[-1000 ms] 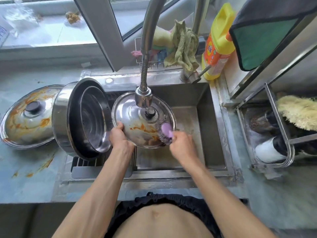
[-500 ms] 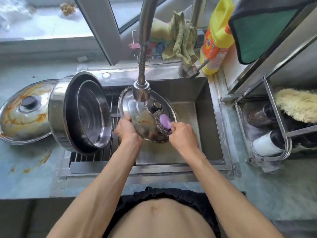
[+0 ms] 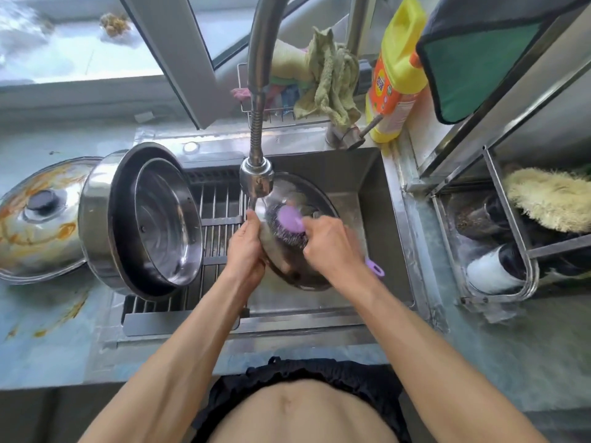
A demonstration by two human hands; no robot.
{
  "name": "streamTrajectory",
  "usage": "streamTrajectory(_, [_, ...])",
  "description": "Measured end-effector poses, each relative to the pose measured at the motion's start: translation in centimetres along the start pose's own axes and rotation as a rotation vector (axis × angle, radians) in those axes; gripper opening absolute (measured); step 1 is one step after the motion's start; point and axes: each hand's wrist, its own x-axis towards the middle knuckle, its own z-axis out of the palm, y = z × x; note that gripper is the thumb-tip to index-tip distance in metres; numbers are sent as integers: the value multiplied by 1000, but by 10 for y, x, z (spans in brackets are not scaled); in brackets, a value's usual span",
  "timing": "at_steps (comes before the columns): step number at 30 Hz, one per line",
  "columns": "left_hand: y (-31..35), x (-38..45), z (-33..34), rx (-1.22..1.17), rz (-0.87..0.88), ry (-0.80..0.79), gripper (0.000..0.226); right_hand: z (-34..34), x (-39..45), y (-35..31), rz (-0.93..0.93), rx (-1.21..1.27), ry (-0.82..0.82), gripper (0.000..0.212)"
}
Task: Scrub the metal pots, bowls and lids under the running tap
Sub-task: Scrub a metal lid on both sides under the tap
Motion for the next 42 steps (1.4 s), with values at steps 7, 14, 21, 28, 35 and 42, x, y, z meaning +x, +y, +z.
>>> streamTrajectory(7, [7,7,7,-4,-44,79,48,13,-12,-11,-92,-10,-23,38])
streamTrajectory(14, [7,5,4,-337,-154,247,42,33,-18,34,147,15,1,30])
streamTrajectory(21, [2,4,2,-301,-151,310,50,41,-28,15,-23,96,8,46])
streamTrajectory(28, [2,2,-30,-132,23,292,22,45,-33,33,31,44,-89,27])
streamTrajectory(35, [18,-3,-26,81,282,355,28,39,-2,-10,-117,91,41,27])
streamTrajectory(42, [15,-4,-31,165,190,255,24,37,4,-17,-96,125,40,26])
